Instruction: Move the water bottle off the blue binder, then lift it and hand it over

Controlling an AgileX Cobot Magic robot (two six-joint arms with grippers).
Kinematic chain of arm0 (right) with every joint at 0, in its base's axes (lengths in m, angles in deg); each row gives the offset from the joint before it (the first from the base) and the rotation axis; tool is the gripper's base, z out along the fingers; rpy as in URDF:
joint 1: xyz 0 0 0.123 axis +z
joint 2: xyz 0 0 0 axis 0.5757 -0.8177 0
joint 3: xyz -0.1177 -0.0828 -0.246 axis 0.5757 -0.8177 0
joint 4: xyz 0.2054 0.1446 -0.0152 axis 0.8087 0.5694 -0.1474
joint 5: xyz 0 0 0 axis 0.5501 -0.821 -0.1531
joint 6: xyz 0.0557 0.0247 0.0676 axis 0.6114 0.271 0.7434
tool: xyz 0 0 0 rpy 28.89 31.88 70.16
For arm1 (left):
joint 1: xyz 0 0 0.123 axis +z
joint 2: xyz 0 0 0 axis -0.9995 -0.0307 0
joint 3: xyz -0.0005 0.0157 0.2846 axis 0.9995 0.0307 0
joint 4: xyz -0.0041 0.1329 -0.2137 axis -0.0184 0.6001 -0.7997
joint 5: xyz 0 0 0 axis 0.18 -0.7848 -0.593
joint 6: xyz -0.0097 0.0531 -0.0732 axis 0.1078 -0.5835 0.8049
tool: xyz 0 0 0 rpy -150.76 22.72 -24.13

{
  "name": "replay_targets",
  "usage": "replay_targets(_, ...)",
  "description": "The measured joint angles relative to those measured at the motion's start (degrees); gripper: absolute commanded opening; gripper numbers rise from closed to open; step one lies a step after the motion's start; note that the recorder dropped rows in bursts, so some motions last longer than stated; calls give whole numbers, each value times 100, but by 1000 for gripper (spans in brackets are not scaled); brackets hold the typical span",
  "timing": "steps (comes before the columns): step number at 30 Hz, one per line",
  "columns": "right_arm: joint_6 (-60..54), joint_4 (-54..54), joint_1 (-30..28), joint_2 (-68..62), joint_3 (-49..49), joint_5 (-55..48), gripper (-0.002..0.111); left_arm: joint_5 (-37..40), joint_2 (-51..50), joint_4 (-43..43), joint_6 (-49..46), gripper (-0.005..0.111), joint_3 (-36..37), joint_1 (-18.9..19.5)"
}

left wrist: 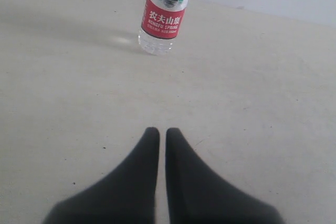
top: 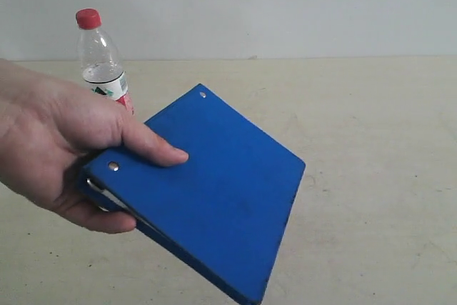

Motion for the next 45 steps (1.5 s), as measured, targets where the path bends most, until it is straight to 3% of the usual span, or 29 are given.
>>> replay_targets(8,-205,-102,0,0,0,66,0,-844,0,-162,0,4,23,0)
replay_targets(45,-304,-192,0,0,0,165,0,-922,0,-162,0,4,23,0)
